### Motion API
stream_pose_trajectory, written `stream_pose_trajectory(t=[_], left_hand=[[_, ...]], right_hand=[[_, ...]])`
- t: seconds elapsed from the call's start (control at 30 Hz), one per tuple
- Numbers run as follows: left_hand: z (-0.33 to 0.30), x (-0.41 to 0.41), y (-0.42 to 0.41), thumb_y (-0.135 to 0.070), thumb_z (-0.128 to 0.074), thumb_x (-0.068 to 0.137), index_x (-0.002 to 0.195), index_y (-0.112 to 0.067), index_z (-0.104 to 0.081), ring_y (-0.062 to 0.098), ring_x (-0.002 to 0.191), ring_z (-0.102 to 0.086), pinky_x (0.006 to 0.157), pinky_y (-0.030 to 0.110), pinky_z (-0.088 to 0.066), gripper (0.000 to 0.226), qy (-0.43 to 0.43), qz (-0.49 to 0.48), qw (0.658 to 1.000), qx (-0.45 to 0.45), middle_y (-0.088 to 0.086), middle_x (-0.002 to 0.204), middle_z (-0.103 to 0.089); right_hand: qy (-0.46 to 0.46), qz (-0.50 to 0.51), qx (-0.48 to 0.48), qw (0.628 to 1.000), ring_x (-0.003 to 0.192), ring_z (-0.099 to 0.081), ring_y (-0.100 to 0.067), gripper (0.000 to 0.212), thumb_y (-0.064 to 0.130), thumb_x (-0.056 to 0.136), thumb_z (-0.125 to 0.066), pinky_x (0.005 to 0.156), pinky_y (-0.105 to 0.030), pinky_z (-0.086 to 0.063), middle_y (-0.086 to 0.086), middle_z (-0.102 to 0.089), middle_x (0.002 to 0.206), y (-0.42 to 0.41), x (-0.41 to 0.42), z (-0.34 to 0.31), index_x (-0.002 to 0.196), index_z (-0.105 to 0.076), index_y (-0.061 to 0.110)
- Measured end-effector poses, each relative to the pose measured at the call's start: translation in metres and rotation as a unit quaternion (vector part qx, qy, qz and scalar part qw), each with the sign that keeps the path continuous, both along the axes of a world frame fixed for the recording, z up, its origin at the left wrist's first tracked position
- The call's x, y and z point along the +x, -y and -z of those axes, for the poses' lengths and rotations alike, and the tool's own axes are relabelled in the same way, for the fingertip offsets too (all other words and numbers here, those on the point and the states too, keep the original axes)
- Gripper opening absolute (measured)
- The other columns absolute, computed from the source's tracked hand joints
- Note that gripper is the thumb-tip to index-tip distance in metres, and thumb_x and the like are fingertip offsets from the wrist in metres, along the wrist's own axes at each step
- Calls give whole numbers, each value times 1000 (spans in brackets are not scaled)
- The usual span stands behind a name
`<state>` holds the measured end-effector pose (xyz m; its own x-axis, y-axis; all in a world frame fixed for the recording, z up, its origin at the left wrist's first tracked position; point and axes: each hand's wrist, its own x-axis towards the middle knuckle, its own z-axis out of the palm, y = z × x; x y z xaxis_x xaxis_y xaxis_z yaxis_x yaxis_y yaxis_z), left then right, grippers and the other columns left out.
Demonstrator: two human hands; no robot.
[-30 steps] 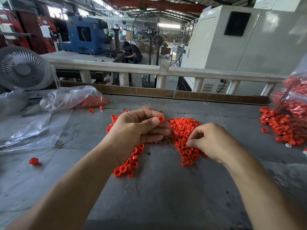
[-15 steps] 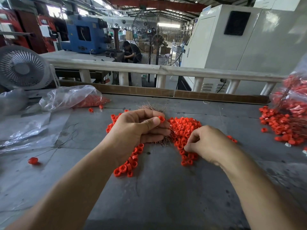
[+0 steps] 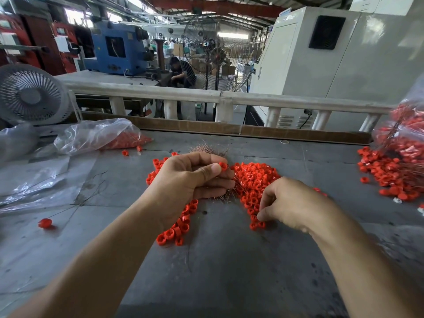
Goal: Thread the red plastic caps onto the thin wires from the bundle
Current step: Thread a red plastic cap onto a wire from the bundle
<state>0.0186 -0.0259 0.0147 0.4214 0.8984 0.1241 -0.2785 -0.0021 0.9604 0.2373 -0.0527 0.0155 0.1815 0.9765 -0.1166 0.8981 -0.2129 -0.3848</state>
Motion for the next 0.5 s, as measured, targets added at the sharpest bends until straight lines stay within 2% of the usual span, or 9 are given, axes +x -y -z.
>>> stream_pose_trajectory(t=[0.1,0.17,0.23,0.33,0.4,0.5], left_hand=[[-1,0,1,-12,-64,87,110,-1,-68,31,96,-76,74,30,-63,26,1,-1,1000,-1,22,105,-76],[-1,0,1,-13,-65,86,109,-1,-68,31,96,-76,74,30,-63,27,2,-2,1000,0,22,105,-76],[-2,1,1,-14,-65,84,108,-2,-68,31,95,-76,73,29,-63,27,4,-3,1000,1,22,104,-76],[0,2,1,-13,-65,86,108,-2,-68,31,94,-76,72,29,-63,25,1,-6,1000,11,21,102,-76],[0,3,2,-14,-65,86,108,-1,-68,31,94,-76,74,30,-63,26,0,-8,1000,16,21,102,-76],[1,4,2,-16,-67,84,107,-3,-69,30,93,-77,74,31,-63,27,6,-12,1000,20,21,102,-76]], right_hand=[[-25,3,25,999,71,-63,-5,18,29,77,-89,60,-28,-45,10,-71,70,-2,4,3,67,-74,25],[-103,1,97,990,58,-62,-7,16,27,82,-86,56,-26,-42,6,-71,66,-4,7,1,72,-73,23],[-240,-15,190,952,49,-61,-8,12,19,87,-81,49,-26,-44,-1,-73,65,-7,7,-3,78,-73,20],[-416,-70,263,868,54,-60,-11,10,7,90,-74,40,-23,-43,-7,-75,76,-4,-2,-9,90,-72,17],[-475,-101,267,832,57,-59,-13,15,5,92,-71,40,-22,-43,-7,-74,78,-3,-11,-9,89,-75,19],[-534,-111,250,800,61,-61,-13,17,3,91,-71,43,-22,-45,-7,-72,78,-2,-20,-8,89,-78,18]])
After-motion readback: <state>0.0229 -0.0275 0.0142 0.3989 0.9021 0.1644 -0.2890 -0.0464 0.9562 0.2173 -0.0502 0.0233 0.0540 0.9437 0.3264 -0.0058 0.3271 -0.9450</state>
